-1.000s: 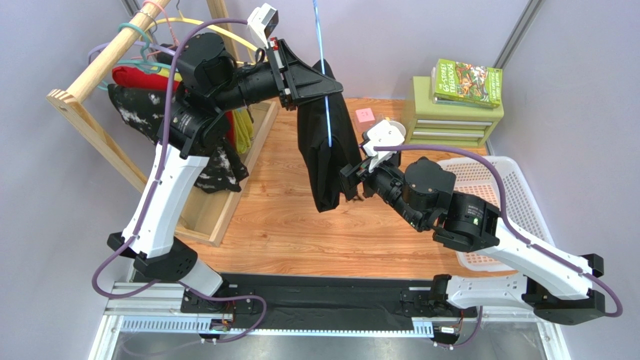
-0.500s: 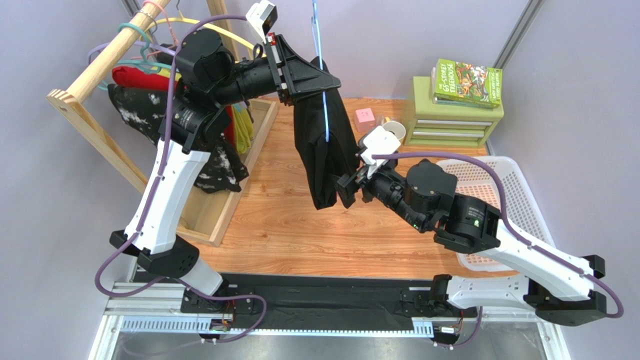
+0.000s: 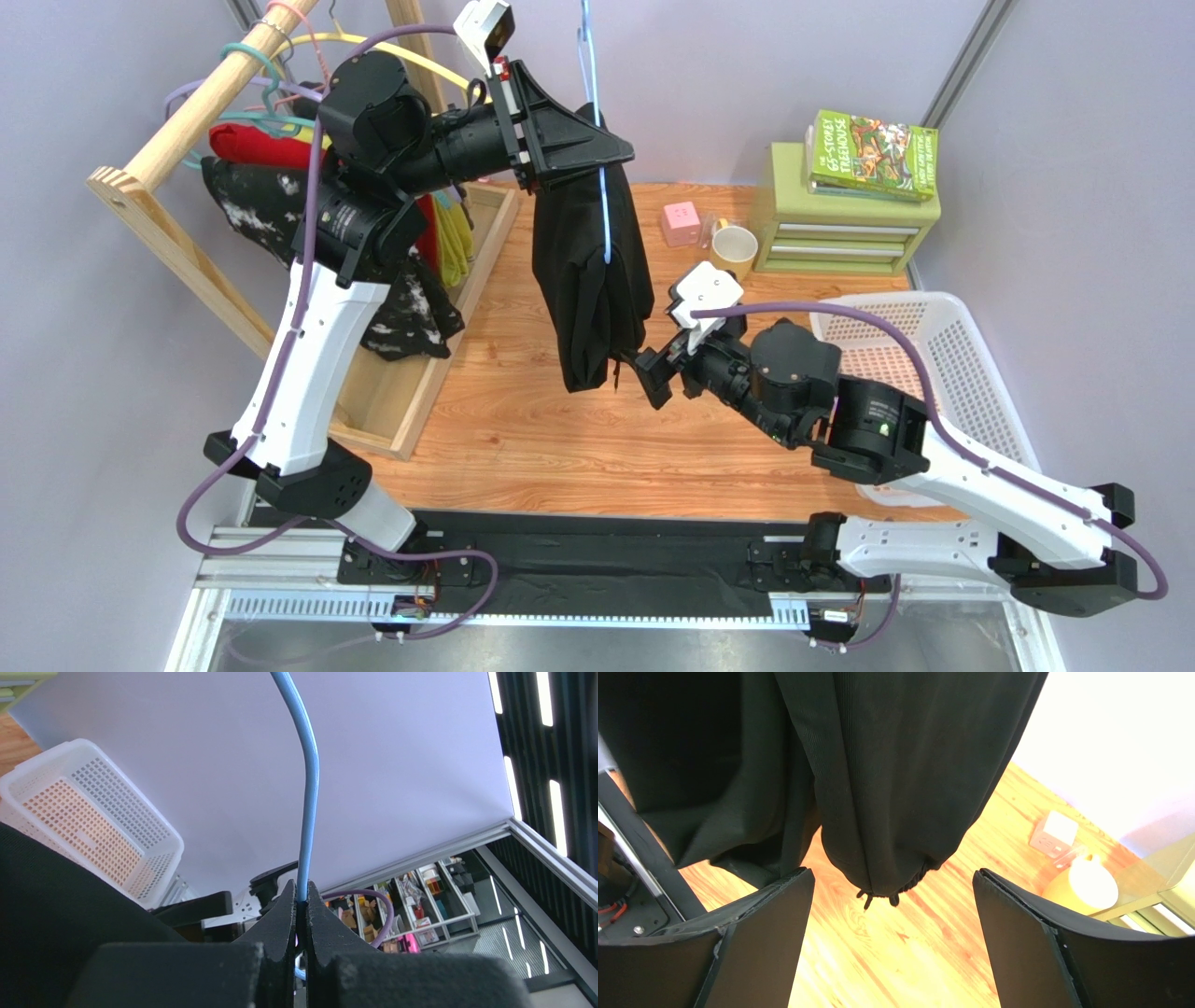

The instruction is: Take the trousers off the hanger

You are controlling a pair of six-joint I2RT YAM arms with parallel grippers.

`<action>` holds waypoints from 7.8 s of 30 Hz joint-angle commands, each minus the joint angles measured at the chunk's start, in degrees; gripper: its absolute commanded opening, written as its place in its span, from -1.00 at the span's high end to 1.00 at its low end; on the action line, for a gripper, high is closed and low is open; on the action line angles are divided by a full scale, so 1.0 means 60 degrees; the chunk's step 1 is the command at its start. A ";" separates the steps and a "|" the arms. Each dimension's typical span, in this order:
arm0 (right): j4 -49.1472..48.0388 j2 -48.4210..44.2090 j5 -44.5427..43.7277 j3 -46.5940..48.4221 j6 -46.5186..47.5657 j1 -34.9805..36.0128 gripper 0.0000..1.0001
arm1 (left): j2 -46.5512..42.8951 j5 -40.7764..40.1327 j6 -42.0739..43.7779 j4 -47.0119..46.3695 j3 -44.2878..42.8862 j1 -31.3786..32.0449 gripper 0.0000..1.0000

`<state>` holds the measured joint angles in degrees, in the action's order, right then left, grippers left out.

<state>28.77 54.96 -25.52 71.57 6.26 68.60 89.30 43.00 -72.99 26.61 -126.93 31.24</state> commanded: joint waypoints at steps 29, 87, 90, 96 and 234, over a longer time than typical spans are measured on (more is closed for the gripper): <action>-0.4312 0.1343 -0.1417 0.0932 0.2106 -0.0535 -0.76 | -0.0893 0.0347 -0.0110 -0.1344 0.0208 -0.0051 1.00; -0.4501 0.2822 -0.0185 0.3365 0.2090 -0.0666 -0.31 | -0.1230 0.1065 -0.0916 -0.1930 0.0736 -0.0051 1.00; -0.4722 0.3071 -0.0332 0.3495 0.2296 -0.0652 -0.02 | -0.1245 0.1124 -0.0931 -0.1945 0.0707 -0.0051 1.00; -0.4315 0.3482 -0.0858 0.4213 0.2413 -0.0652 1.00 | -0.1333 0.1109 -0.0536 -0.1434 0.0692 -0.0051 1.00; 0.6501 0.1362 0.6385 0.6369 -0.2510 -0.9968 -1.00 | -0.3910 -0.2378 0.8607 0.7781 0.3416 0.3069 1.00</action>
<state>75.42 68.95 -16.91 111.37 -17.06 8.71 67.29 25.26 -19.42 71.75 -107.48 49.43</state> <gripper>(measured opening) 0.998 0.017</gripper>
